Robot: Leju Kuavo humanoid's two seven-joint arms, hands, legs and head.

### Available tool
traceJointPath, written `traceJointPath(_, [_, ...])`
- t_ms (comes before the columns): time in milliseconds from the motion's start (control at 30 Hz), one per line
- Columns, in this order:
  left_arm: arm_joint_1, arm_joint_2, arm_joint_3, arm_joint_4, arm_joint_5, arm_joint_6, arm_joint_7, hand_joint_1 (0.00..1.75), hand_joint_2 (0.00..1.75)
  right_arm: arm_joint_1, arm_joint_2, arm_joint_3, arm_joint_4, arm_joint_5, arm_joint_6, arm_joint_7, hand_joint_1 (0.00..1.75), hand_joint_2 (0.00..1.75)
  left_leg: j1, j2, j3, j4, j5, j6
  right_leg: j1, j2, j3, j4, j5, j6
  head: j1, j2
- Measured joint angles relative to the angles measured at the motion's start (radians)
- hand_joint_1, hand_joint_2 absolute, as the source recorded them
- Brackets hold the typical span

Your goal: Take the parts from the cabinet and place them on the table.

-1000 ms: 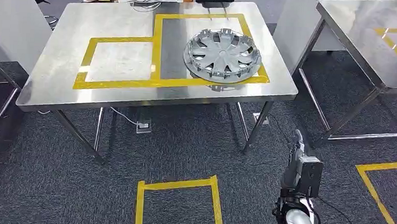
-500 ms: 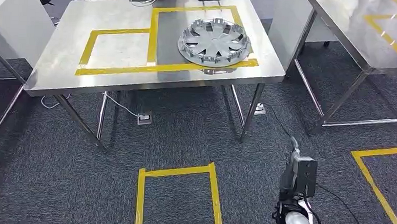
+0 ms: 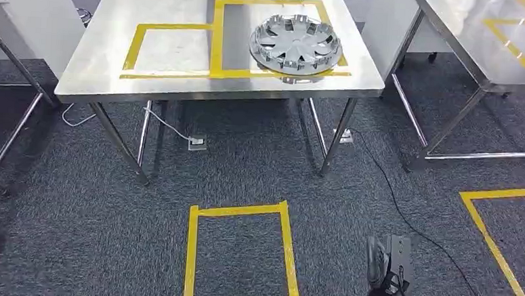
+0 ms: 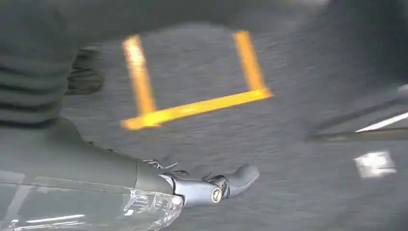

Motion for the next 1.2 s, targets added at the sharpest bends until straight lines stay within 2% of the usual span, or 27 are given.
traceJointPath(33, [0.000,0.001,0.000,-0.001,-0.010,0.001,0.005,0.00,0.00,-0.001,0.000,-0.004,0.048,-0.016,0.011,0.013,0.00,1.75,-0.001,0.000,-0.016,0.000,0.012,0.000,-0.001,0.000,0.004,0.033,0.003,0.010,0.000,0.000])
traceJointPath(67, [0.000,0.001,0.000,-0.003,-0.016,0.001,0.012,0.00,0.00,-0.001,-0.001,-0.006,0.090,-0.029,0.022,0.022,0.00,1.75,-0.002,0.000,-0.032,0.001,0.023,-0.002,-0.001,0.000,0.033,0.017,0.025,0.021,0.000,0.000])
traceJointPath(133, [-0.001,0.001,0.000,-0.004,-0.029,0.000,0.023,0.00,0.00,-0.009,-0.003,-0.008,0.168,-0.052,0.052,0.037,0.00,1.75,-0.002,0.000,-0.059,0.007,0.043,-0.007,-0.001,-0.001,0.152,-0.143,0.082,0.035,0.001,0.000])
traceJointPath(167, [-0.002,0.001,0.000,-0.004,-0.030,-0.002,0.026,0.00,0.00,-0.016,-0.005,-0.008,0.202,-0.061,0.065,0.044,0.00,1.75,-0.002,0.000,-0.068,0.012,0.050,-0.010,-0.001,-0.001,0.217,-0.238,0.081,0.029,0.001,0.000])
traceJointPath(200, [-0.004,0.001,0.000,-0.005,-0.033,-0.003,0.028,0.00,0.00,-0.024,-0.006,-0.008,0.237,-0.067,0.075,0.049,0.00,1.75,-0.007,0.000,-0.078,0.017,0.058,-0.016,0.007,-0.001,0.260,-0.321,0.043,0.013,0.001,0.000])
traceJointPath(233, [-0.004,0.001,0.000,-0.005,-0.035,-0.003,0.031,0.00,0.00,-0.025,-0.006,-0.007,0.265,-0.070,0.081,0.051,0.00,1.75,-0.004,0.002,-0.074,0.010,0.067,-0.023,0.009,0.000,0.248,-0.304,0.057,0.005,-0.005,0.000])
traceJointPath(300, [-0.007,0.001,0.000,-0.006,-0.038,-0.004,0.032,0.00,0.00,-0.030,-0.010,-0.008,0.312,-0.074,0.085,0.053,0.00,1.75,0.002,0.001,-0.077,0.010,0.083,-0.035,0.016,0.002,0.235,-0.306,0.063,-0.005,0.004,0.000])
traceJointPath(333, [-0.006,0.002,-0.001,-0.006,-0.039,-0.004,0.033,0.00,0.00,-0.030,-0.010,-0.008,0.328,-0.075,0.086,0.053,0.00,1.75,-0.001,0.000,-0.081,0.007,0.093,-0.042,0.009,0.002,0.230,-0.312,0.076,-0.016,0.005,0.000])
traceJointPath(367, [-0.006,0.005,-0.001,-0.006,-0.039,-0.004,0.034,0.00,0.00,-0.039,-0.007,-0.008,0.344,-0.075,0.086,0.053,0.00,1.75,0.005,-0.003,-0.093,0.021,0.064,-0.048,0.002,-0.002,0.220,-0.315,0.089,-0.024,0.008,0.000])
traceJointPath(400, [-0.006,0.005,-0.001,-0.006,-0.039,-0.004,0.034,0.00,0.00,-0.043,-0.007,-0.008,0.358,-0.076,0.087,0.056,0.00,1.75,0.007,-0.003,-0.108,0.065,-0.002,-0.052,0.002,-0.001,0.208,-0.315,0.101,-0.034,0.006,0.000])
traceJointPath(467, [-0.006,0.008,-0.001,-0.006,-0.048,-0.003,0.035,0.00,0.00,-0.048,-0.006,-0.008,0.384,-0.078,0.094,0.066,0.00,1.75,0.013,-0.003,-0.144,0.221,-0.122,-0.063,0.002,-0.002,0.185,-0.314,0.122,-0.033,0.004,0.000])
traceJointPath(500, [-0.007,0.008,-0.001,-0.007,-0.050,-0.003,0.036,0.00,0.00,-0.050,-0.006,-0.007,0.405,-0.080,0.103,0.074,0.00,1.75,0.015,-0.003,-0.156,0.293,-0.153,-0.068,0.002,-0.002,0.177,-0.312,0.132,-0.032,0.003,0.000])
traceJointPath(533, [-0.008,0.008,-0.001,-0.007,-0.054,-0.004,0.040,0.00,0.00,-0.051,-0.007,-0.005,0.430,-0.077,0.110,0.084,0.00,1.75,0.017,-0.003,-0.155,0.338,-0.155,-0.071,0.002,-0.002,0.163,-0.309,0.143,-0.028,0.004,0.000])
traceJointPath(567, [-0.009,0.008,-0.001,-0.007,-0.060,-0.005,0.045,0.00,0.00,-0.051,-0.007,-0.003,0.450,-0.073,0.115,0.090,0.00,1.75,0.021,-0.003,-0.132,0.335,-0.132,-0.072,0.002,-0.002,0.148,-0.307,0.152,-0.024,0.004,0.000])
traceJointPath(633, [-0.014,0.008,-0.001,-0.007,-0.065,-0.008,0.051,0.00,0.00,-0.050,-0.006,0.005,0.496,-0.065,0.125,0.100,0.00,1.75,0.026,-0.003,-0.023,0.203,-0.070,-0.072,-0.001,-0.002,0.123,-0.298,0.165,-0.015,0.004,0.000])
traceJointPath(667, [-0.017,0.009,0.000,-0.007,-0.066,-0.009,0.052,0.00,0.00,-0.051,-0.006,0.009,0.512,-0.062,0.129,0.101,0.00,1.75,0.027,-0.004,0.052,0.100,-0.063,-0.072,-0.003,-0.002,0.115,-0.290,0.170,-0.009,0.003,0.000])
traceJointPath(700, [-0.021,0.008,0.000,-0.007,-0.067,-0.009,0.054,0.00,0.00,-0.052,-0.008,0.013,0.526,-0.058,0.134,0.103,0.00,1.75,0.022,-0.011,0.094,0.036,-0.108,-0.072,0.000,-0.002,0.107,-0.289,0.176,0.000,0.002,0.000])
traceJointPath(833, [-0.018,0.011,0.000,-0.009,-0.069,-0.008,0.054,0.00,0.00,-0.054,-0.007,0.031,0.594,-0.054,0.155,0.127,0.00,1.75,0.008,-0.014,0.070,0.026,-0.084,-0.035,-0.003,0.000,0.101,-0.297,0.210,0.030,0.003,0.000])
traceJointPath(867, [-0.020,0.011,0.000,-0.009,-0.070,-0.008,0.054,0.00,0.00,-0.053,-0.007,0.033,0.608,-0.054,0.156,0.130,0.00,1.75,0.017,-0.006,0.061,0.018,-0.067,-0.018,-0.009,0.000,0.092,-0.287,0.199,0.030,0.003,0.000])
traceJointPath(900, [-0.020,0.011,0.001,-0.010,-0.070,-0.008,0.054,0.00,0.00,-0.052,-0.007,0.036,0.618,-0.054,0.156,0.134,0.00,1.75,0.012,-0.007,0.051,0.016,-0.055,-0.010,-0.007,0.000,0.074,-0.255,0.152,0.019,0.004,0.000])
traceJointPath(967, [-0.017,0.012,0.002,-0.010,-0.071,-0.007,0.054,0.00,0.00,-0.054,-0.008,0.042,0.632,-0.055,0.159,0.136,0.00,1.75,0.008,-0.004,0.019,0.017,-0.029,0.000,-0.007,0.000,0.027,-0.106,0.037,0.004,0.011,0.000])
traceJointPath(1000, [-0.018,0.013,0.002,-0.011,-0.074,-0.005,0.054,0.00,0.00,-0.055,-0.008,0.044,0.637,-0.055,0.163,0.139,0.00,1.75,0.004,-0.002,0.002,0.018,-0.016,0.002,-0.006,0.000,0.010,-0.027,-0.002,0.003,0.011,0.000])
traceJointPath(1033, [-0.018,0.013,0.002,-0.011,-0.078,-0.005,0.054,0.00,0.00,-0.056,-0.008,0.045,0.643,-0.055,0.166,0.142,0.00,1.75,0.001,0.000,-0.015,0.019,-0.003,0.002,-0.007,0.000,0.005,0.033,-0.016,0.010,0.011,0.000])
traceJointPath(1067, [-0.018,0.013,0.002,-0.012,-0.080,-0.004,0.054,0.00,0.00,-0.056,-0.007,0.047,0.649,-0.055,0.169,0.143,0.00,1.75,-0.002,0.001,-0.030,0.020,0.008,0.002,-0.006,0.000,0.018,0.049,-0.007,0.017,0.011,0.000])
traceJointPath(1133, [-0.018,0.013,0.002,-0.014,-0.082,-0.004,0.054,0.00,0.00,-0.056,-0.006,0.050,0.660,-0.055,0.174,0.146,0.00,1.75,-0.005,0.001,-0.065,0.026,0.031,0.001,-0.006,-0.001,0.105,-0.039,0.055,0.035,0.011,0.000])
traceJointPath(1167, [-0.017,0.013,0.003,-0.014,-0.083,-0.004,0.055,0.00,0.00,-0.057,-0.007,0.052,0.664,-0.056,0.174,0.146,0.00,1.75,-0.006,0.000,-0.081,0.030,0.041,-0.001,-0.005,-0.001,0.165,-0.120,0.070,0.034,0.011,0.000])
traceJointPath(1200, [-0.018,0.013,0.003,-0.016,-0.083,-0.003,0.056,0.00,0.00,-0.059,-0.007,0.053,0.666,-0.055,0.174,0.146,0.00,1.75,-0.007,0.000,-0.089,0.036,0.051,-0.004,-0.001,-0.001,0.233,-0.215,0.053,0.024,0.011,0.000])
